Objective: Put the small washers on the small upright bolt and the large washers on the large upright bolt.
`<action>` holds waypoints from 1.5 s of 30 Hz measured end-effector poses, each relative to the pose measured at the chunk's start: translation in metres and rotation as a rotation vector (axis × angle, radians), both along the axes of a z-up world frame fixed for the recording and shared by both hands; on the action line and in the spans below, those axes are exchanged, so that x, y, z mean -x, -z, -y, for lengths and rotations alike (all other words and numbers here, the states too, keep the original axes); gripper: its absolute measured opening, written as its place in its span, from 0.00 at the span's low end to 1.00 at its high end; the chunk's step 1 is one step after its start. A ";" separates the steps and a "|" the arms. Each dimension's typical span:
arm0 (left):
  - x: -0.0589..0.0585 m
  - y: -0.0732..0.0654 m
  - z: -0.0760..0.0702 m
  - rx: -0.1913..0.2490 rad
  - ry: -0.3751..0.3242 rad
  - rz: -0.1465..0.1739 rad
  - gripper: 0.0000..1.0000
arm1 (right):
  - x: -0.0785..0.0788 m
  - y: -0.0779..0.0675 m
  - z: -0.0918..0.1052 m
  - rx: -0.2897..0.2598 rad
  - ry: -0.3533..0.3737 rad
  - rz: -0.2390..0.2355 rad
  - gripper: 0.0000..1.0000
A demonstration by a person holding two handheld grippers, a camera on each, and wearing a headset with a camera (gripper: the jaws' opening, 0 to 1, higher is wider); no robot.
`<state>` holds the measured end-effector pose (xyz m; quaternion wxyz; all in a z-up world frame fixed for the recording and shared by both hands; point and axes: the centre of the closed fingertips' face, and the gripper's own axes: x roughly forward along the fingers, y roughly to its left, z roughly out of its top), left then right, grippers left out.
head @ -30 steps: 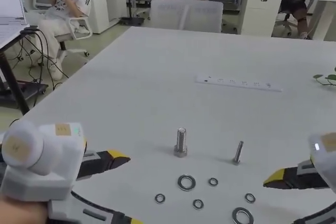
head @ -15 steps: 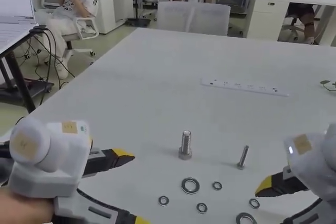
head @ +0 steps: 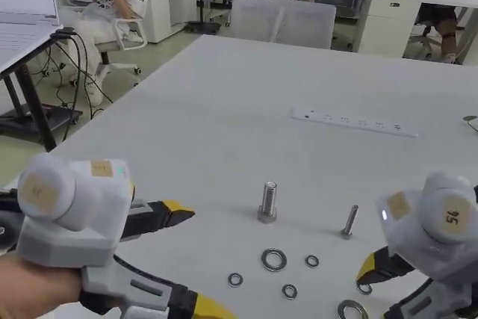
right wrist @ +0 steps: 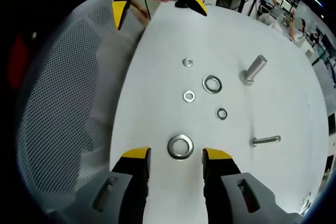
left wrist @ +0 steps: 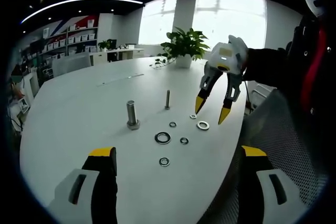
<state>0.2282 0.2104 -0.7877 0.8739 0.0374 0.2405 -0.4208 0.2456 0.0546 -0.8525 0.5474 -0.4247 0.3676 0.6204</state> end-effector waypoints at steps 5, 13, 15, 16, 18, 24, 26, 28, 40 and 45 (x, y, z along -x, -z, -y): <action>-0.001 -0.001 -0.001 0.005 -0.007 0.005 0.97 | -0.001 0.004 -0.002 0.022 -0.009 -0.011 0.37; -0.002 -0.002 -0.001 0.007 -0.012 0.011 0.97 | -0.002 0.013 -0.002 0.071 -0.020 -0.013 0.33; -0.002 -0.002 -0.001 0.009 -0.014 0.013 0.97 | -0.003 0.014 -0.001 0.083 -0.015 -0.018 0.32; -0.002 -0.002 -0.001 0.008 -0.015 0.013 0.97 | -0.003 0.014 -0.001 0.085 -0.017 -0.016 0.32; -0.003 -0.003 -0.001 0.009 -0.017 0.015 0.97 | -0.004 0.016 0.001 0.104 -0.019 -0.012 0.32; -0.003 -0.004 -0.001 0.010 -0.020 0.020 0.97 | -0.003 0.019 0.001 0.127 -0.031 -0.006 0.30; -0.003 -0.005 -0.001 0.010 -0.020 0.021 0.97 | -0.004 0.020 0.002 0.141 -0.038 0.004 0.30; -0.004 -0.005 -0.001 0.010 -0.021 0.023 0.96 | -0.005 0.021 0.003 0.153 -0.043 0.013 0.28; -0.005 -0.008 -0.003 0.017 -0.030 0.033 0.96 | -0.006 0.022 0.001 0.186 -0.071 0.025 0.27; -0.005 -0.010 -0.003 0.016 -0.033 0.036 0.96 | -0.005 0.023 0.000 0.212 -0.093 0.036 0.26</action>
